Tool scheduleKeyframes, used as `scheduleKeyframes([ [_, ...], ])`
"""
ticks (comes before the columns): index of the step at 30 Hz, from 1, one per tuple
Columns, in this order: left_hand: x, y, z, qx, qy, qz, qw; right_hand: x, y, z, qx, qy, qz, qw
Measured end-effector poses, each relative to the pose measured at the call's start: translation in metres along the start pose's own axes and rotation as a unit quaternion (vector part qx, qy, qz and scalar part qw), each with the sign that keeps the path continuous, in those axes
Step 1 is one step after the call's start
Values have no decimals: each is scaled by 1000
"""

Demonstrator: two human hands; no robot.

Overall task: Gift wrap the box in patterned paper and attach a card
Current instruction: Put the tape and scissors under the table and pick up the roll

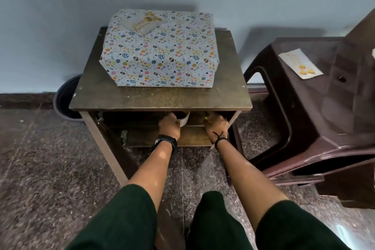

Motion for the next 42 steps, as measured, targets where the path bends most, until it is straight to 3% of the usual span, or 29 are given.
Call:
scheduleKeyframes([
  [4, 14, 23, -3, -11, 9, 27, 1000, 19, 13, -17, 72, 70, -65, 993],
  [12, 26, 61, -8, -140, 54, 137, 979, 35, 43, -9, 29, 2, 35, 999],
  [18, -7, 51, -5, -75, 75, 91, 990, -2, 24, -7, 31, -33, 34, 998],
  [25, -107, 49, -63, 30, 225, 98, 969, -74, -54, -29, 133, -41, -106, 985],
  [31, -181, 25, -173, 45, 420, 26, 906, -92, -182, -15, 133, -117, -252, 951],
  [35, -200, 0, -249, 10, 482, -17, 876, -73, -253, -14, 97, -134, -297, 940],
  [37, -190, 3, -279, 18, 475, -16, 880, -49, -270, -26, 75, -105, -277, 952],
  [42, -148, 37, -321, 107, 418, 46, 901, 14, -265, -60, -113, -58, -87, 988],
])
Point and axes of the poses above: each hand's wrist, its own x-axis towards the middle knuckle, its own y-axis out of the palm, z = x × y, the point moved 10 cm from there along x, towards the middle knuckle, and after that the axes turned 9 degrees about -y, right-handed, at the moved point
